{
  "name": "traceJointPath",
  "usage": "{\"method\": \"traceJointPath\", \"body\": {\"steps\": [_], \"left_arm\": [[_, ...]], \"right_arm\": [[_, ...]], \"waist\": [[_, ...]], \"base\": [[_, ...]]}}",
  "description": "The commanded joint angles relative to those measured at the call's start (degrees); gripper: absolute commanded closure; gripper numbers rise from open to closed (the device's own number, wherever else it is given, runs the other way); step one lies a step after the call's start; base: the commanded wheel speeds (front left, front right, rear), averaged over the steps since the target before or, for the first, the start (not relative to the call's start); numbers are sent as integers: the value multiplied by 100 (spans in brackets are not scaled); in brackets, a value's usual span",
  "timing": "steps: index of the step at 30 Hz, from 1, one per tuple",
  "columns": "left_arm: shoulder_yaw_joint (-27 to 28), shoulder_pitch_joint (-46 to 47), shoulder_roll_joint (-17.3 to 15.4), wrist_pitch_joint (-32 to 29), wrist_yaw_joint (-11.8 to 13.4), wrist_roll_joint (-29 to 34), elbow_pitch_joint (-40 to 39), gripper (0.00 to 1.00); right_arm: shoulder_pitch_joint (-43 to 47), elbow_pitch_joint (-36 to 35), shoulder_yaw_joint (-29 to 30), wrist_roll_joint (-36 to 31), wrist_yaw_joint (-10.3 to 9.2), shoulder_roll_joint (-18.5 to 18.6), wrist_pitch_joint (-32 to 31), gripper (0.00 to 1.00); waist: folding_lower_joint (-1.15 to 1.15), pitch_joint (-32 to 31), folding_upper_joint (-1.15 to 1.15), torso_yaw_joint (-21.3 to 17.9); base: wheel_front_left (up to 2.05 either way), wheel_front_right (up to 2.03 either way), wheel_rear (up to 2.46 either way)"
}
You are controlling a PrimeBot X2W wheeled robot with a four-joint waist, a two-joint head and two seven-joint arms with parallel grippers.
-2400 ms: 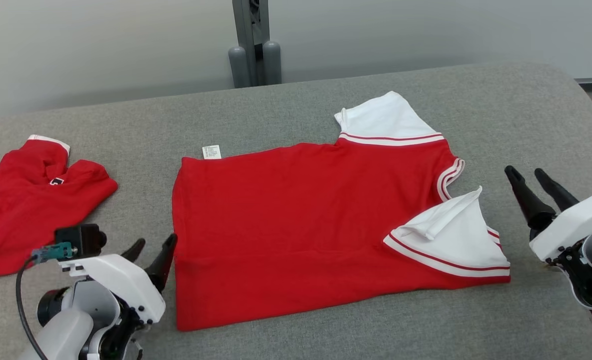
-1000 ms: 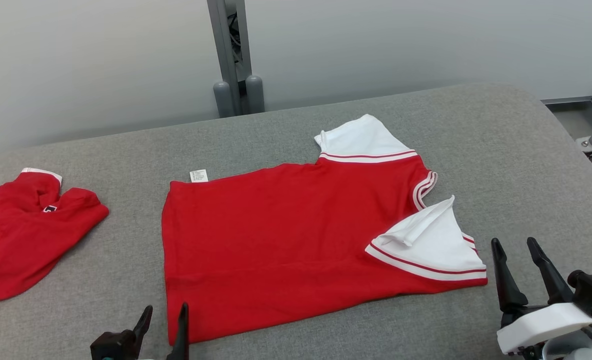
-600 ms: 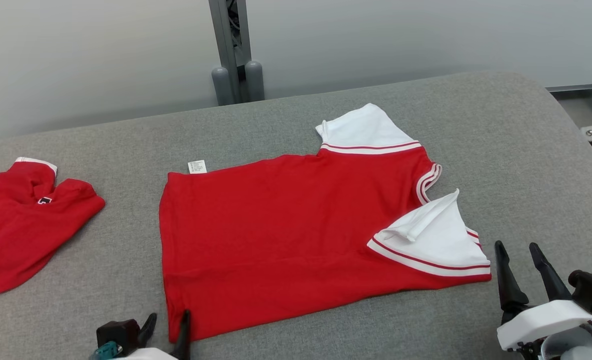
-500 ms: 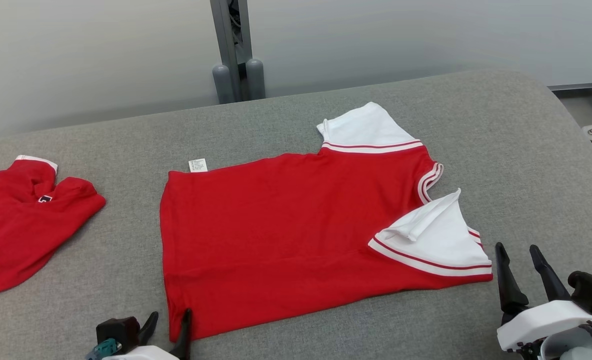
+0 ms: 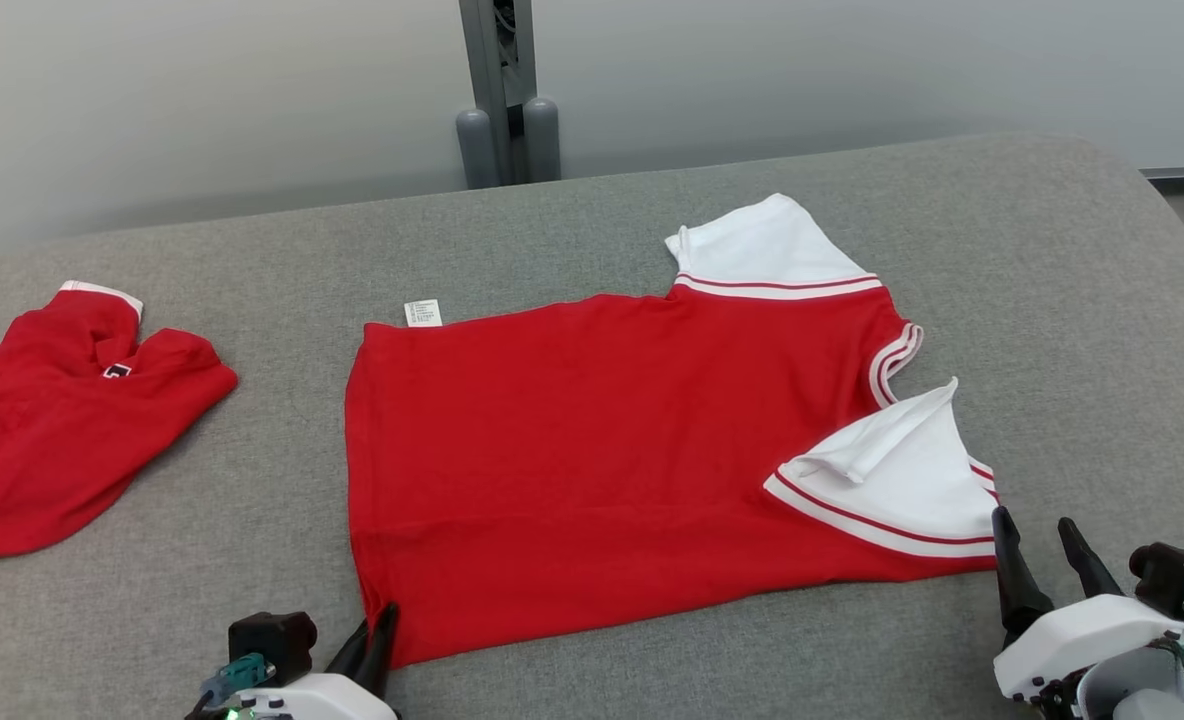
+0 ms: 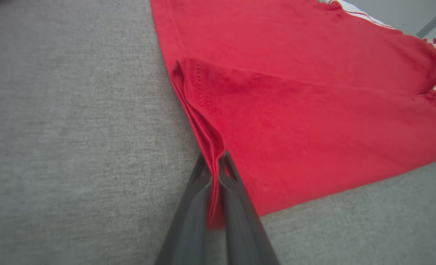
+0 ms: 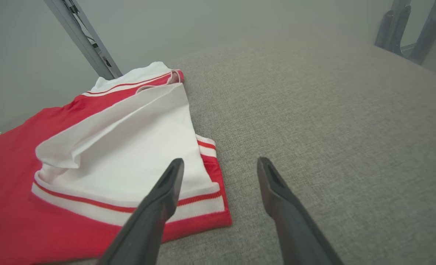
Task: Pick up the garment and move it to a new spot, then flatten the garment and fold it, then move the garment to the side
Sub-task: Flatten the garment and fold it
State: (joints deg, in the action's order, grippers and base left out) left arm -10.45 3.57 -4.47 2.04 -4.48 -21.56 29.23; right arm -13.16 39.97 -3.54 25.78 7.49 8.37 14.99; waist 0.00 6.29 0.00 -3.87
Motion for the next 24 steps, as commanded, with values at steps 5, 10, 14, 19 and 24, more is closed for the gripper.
{"method": "traceJointPath", "body": {"steps": [5,10,14,19,24], "left_arm": [[-38,-12,-72,-16,2,-1,-221,100],[-100,-51,-97,-55,28,23,-434,100],[-140,-73,-128,-75,37,26,-561,100],[-167,-161,-142,-122,102,19,-650,100],[-204,-180,-152,-155,127,9,-682,100]], "right_arm": [[-241,457,-159,296,1,69,33,0],[-373,696,-396,590,1,59,32,0],[-430,744,-643,876,1,73,32,100],[-467,759,-872,1072,1,185,33,100],[-471,780,-1020,1167,1,280,33,100]], "waist": [[0,69,0,95],[0,89,0,156],[0,58,0,170],[0,-23,0,132],[0,-109,0,85]], "base": [[0,0,0],[0,0,0],[0,0,0],[0,0,0],[0,0,0]]}}
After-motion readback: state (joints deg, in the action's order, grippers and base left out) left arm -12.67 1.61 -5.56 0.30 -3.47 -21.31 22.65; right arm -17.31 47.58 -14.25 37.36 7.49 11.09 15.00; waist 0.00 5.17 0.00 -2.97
